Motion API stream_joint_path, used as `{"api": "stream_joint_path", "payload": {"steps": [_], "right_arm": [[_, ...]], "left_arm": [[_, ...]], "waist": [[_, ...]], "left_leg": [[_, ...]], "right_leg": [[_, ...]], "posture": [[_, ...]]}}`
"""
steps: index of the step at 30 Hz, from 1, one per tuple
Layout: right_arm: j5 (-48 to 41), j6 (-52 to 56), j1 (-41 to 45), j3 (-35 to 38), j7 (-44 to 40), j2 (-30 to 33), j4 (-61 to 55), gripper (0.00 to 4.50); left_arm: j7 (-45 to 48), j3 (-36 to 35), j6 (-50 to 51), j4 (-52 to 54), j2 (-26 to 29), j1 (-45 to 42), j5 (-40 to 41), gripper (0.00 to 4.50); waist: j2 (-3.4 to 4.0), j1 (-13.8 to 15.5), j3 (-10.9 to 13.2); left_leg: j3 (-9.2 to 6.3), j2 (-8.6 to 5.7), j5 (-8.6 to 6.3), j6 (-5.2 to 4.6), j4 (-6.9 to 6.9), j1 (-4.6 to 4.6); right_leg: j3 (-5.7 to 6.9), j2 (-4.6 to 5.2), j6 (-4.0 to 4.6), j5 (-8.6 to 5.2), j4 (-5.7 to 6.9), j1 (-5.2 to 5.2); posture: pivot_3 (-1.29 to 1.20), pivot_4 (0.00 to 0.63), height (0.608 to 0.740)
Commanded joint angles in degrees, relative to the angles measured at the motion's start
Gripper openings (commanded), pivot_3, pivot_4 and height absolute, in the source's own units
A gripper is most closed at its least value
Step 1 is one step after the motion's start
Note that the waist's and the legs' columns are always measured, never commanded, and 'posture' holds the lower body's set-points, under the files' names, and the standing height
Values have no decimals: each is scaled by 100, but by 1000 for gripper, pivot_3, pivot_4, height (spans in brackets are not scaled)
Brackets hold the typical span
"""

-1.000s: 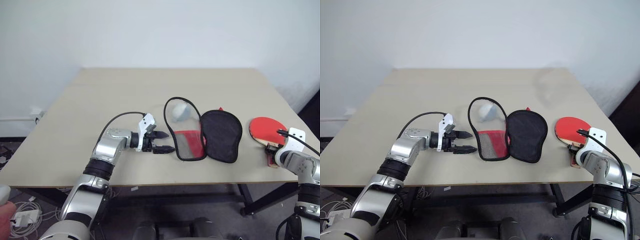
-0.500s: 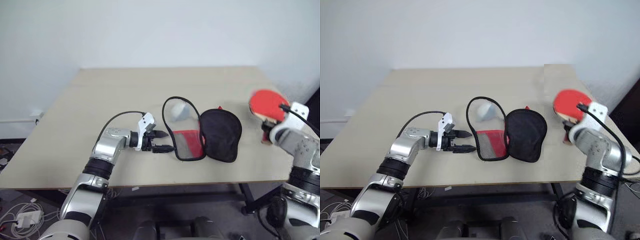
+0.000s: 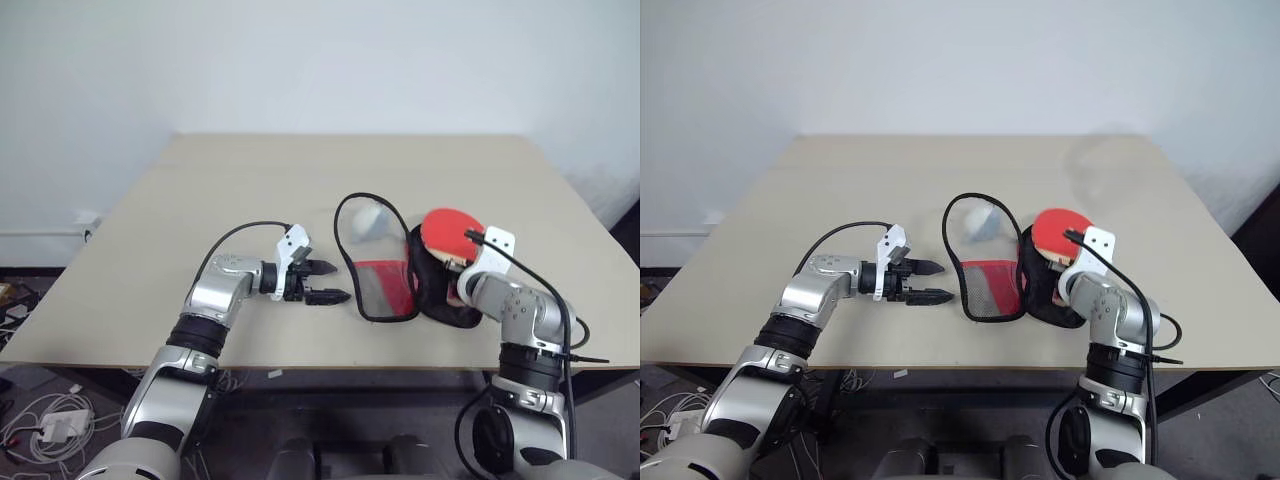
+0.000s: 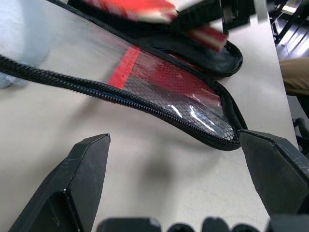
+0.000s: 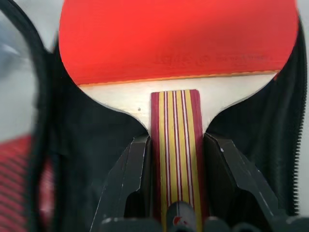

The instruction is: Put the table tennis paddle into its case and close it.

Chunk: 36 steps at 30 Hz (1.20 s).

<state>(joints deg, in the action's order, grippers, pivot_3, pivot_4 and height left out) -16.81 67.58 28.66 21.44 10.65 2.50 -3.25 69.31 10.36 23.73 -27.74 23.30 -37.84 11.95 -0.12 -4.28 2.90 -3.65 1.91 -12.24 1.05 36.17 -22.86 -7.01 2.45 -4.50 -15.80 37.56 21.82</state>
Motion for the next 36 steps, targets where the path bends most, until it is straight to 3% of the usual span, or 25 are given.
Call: {"api": "stream_joint_path", "payload": {"steps": [1,10,21,36], "right_arm": [[85,-183,-108,-176,8,-92,-212,1241],[167,-164,-200,-554,44,-487,-453,1241],[271,237,-596,-566,20,-418,-988,1241],[555,-121,-581,-584,113,-240,-476,1241]], "left_arm": [[18,-27,-83,110,16,-99,12,4500],[6,-12,-113,55,-35,-131,-16,4500],[-7,-26,-109,44,-76,-128,-10,4500],[5,-33,-128,90,-82,-104,4,4500]], "waist": [[0,-1,0],[-5,-52,-3],[-5,-139,-3],[-13,-135,-6]], "left_leg": [[-2,0,0,0,-1,1],[-4,1,0,0,-4,7],[-10,2,0,0,-7,2],[-11,2,0,0,-6,12]], "right_leg": [[0,-1,-1,-1,1,1],[0,-4,-1,-2,4,-1],[1,-6,0,-3,5,2],[3,-6,-1,-3,2,-13]], "posture": [[0,0,740],[0,0,740],[0,0,740],[0,0,740]]}}
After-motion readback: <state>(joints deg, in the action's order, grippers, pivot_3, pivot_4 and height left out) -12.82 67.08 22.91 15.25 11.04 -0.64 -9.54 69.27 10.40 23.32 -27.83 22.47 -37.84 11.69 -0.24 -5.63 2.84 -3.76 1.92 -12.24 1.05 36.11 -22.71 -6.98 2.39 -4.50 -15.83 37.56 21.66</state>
